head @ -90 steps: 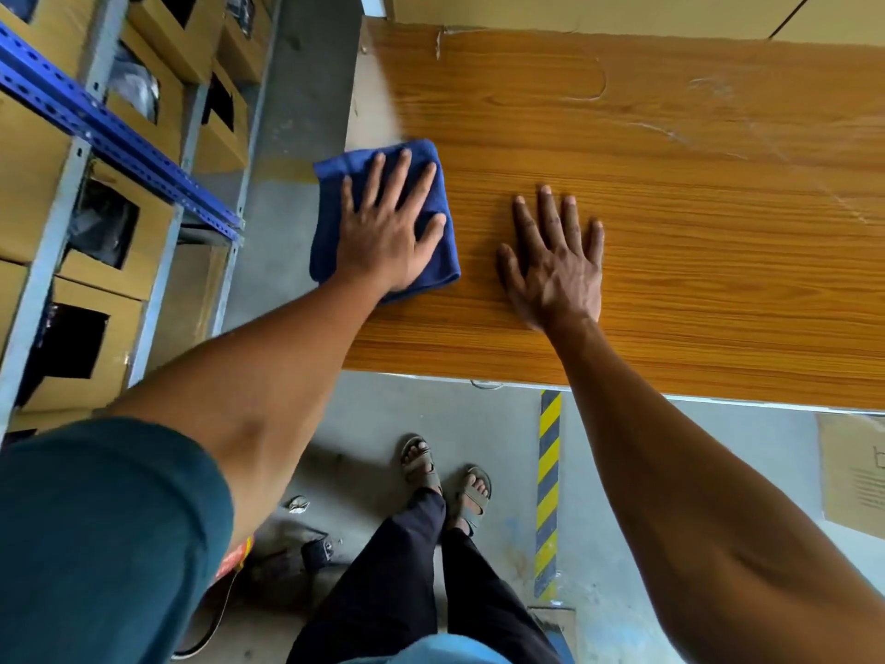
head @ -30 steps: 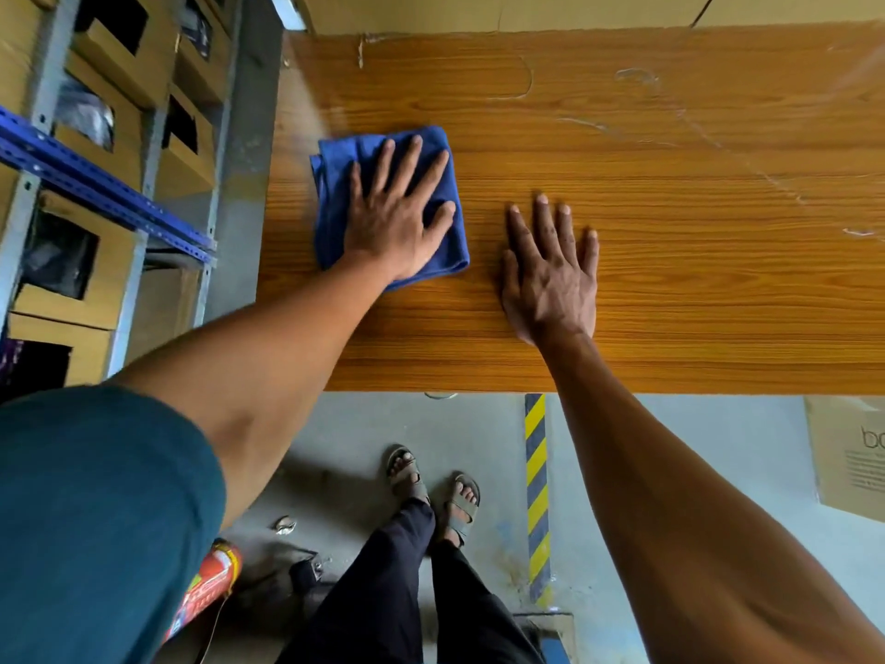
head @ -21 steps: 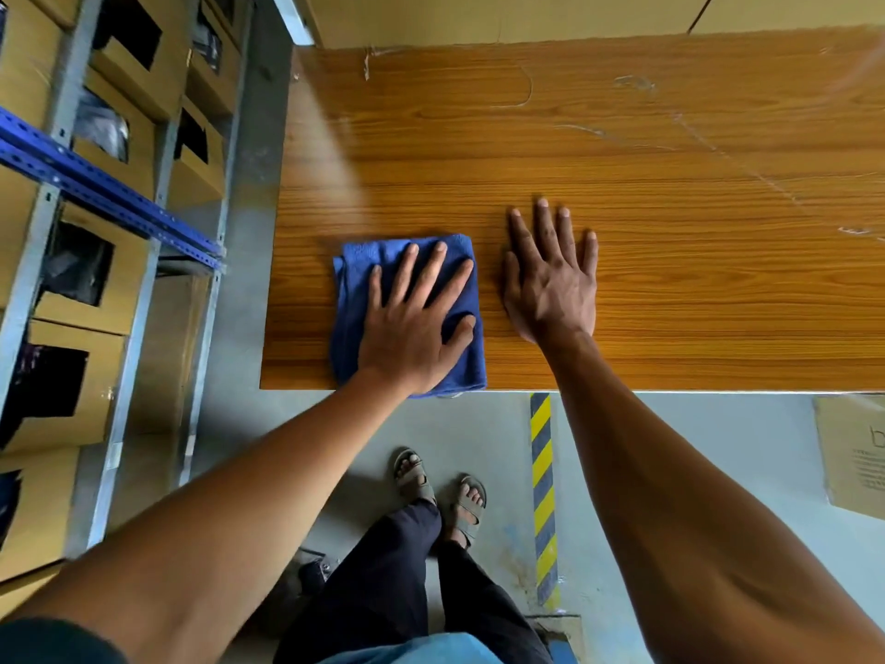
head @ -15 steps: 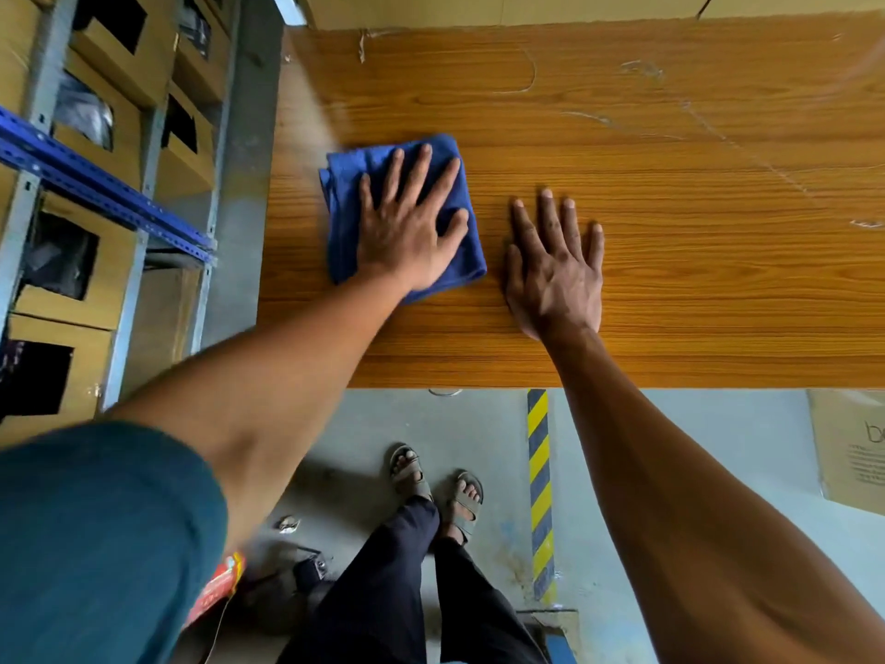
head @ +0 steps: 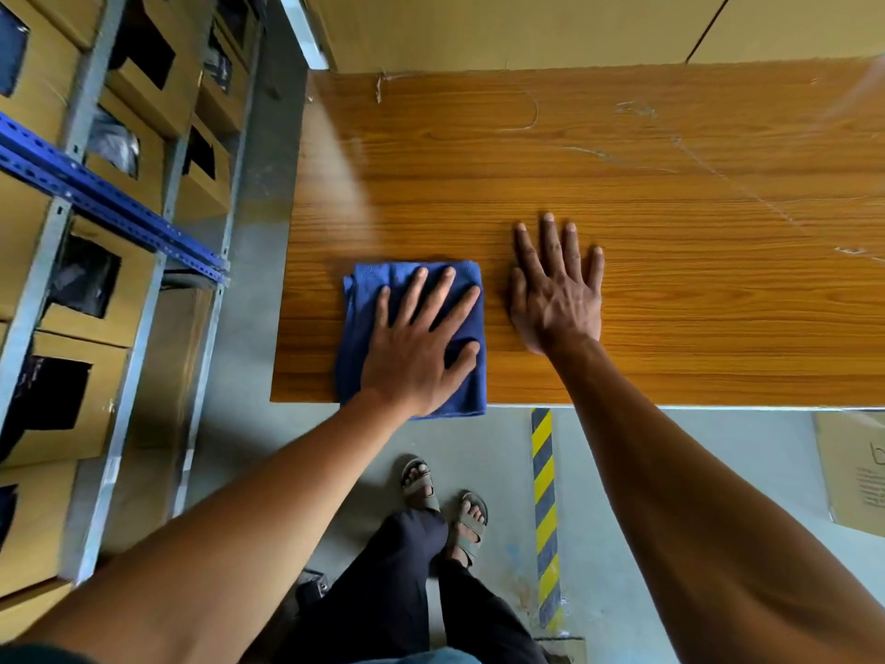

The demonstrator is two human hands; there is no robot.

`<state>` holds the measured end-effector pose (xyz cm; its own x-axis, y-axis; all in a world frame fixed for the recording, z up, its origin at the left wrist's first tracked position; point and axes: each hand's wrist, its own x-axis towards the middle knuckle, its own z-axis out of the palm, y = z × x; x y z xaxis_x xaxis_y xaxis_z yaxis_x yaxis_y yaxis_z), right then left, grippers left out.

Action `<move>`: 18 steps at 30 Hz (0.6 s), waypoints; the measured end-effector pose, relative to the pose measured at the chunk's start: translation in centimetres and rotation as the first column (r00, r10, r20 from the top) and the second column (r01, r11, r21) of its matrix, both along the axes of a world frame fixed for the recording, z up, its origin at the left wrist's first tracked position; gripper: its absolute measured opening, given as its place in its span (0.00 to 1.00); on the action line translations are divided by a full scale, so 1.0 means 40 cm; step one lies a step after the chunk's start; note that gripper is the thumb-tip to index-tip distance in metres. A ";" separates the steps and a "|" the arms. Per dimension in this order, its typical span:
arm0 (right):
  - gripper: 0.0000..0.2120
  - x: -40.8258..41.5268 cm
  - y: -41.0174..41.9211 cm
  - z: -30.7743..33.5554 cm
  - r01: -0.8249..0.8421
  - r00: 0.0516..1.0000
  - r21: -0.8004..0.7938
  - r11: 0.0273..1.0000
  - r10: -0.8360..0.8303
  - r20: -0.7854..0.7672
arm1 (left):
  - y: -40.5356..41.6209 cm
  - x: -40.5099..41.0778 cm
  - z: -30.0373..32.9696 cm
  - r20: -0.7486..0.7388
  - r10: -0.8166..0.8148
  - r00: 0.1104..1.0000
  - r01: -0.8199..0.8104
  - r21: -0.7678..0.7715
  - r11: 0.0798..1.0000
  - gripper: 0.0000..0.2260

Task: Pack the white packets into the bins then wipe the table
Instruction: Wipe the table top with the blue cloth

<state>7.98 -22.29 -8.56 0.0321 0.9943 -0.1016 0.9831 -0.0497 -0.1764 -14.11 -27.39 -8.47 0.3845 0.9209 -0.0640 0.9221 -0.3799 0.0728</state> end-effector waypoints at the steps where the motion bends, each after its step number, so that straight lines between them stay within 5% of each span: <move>1: 0.30 0.003 0.010 0.001 -0.011 1.000 0.002 1.000 0.011 0.005 | 0.020 0.001 -0.003 0.002 0.010 1.000 -0.010 0.008 1.000 0.31; 8: 0.30 0.016 0.200 -0.007 -0.035 0.999 0.029 0.999 0.035 0.014 | 0.413 0.003 -0.017 0.077 0.156 0.985 -0.160 0.041 0.986 0.32; 18: 0.30 0.035 0.515 -0.011 0.038 0.999 0.015 0.999 -0.038 -0.004 | 0.805 0.048 -0.005 0.081 0.147 0.986 -0.146 -0.018 0.989 0.33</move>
